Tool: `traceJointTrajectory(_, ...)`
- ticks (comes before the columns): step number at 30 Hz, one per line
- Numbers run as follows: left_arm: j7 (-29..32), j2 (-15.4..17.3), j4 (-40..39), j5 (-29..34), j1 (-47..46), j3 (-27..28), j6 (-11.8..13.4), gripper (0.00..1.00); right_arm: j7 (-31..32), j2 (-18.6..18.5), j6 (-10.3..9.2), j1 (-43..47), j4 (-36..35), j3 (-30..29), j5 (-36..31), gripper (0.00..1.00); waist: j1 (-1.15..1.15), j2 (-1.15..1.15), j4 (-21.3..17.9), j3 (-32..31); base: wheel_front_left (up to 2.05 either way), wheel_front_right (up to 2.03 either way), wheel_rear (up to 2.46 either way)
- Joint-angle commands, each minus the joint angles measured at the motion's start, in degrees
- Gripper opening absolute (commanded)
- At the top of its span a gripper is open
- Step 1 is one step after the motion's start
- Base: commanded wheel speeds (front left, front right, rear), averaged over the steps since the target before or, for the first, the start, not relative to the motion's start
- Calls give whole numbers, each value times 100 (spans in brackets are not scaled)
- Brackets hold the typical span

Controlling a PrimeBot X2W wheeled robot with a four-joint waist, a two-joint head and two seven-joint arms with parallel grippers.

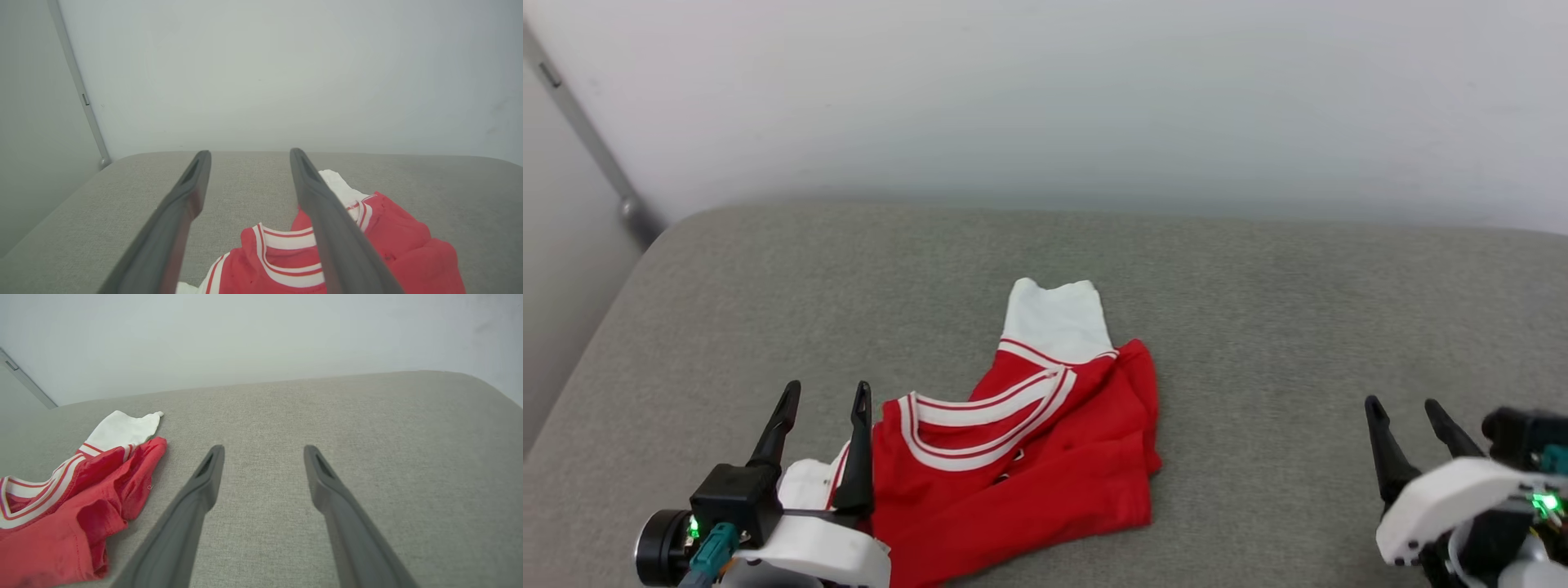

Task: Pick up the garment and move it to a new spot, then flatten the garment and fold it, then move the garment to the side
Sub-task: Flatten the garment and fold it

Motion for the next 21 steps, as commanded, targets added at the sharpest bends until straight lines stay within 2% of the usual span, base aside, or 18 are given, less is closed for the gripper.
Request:
traceJointTrajectory(1, -32, -37, 19, 42, -103, 3, -40, 100, 118, 6, -3, -158, 65, 5, -58, 100, 0, 0, 168, 116, 0, 0, 0)
traceJointTrajectory(6, -39, -231, 122, 131, -291, -9, -188, 100, 999, -92, -4, -1018, 572, 202, 209, 100, 0, 0, 550, 435, 0, 0, 0)
traceJointTrajectory(15, -35, -657, 407, 309, -556, 47, -513, 100, 2823, -545, -4, -2318, 1648, 1124, 924, 100, 0, 0, 1159, 843, 0, 0, 0)
traceJointTrajectory(21, -35, -946, 602, 429, -719, 127, -750, 100, 3422, -631, -4, -2834, 2282, 1480, 1137, 100, 0, 0, 1435, 1074, 0, 0, 0)
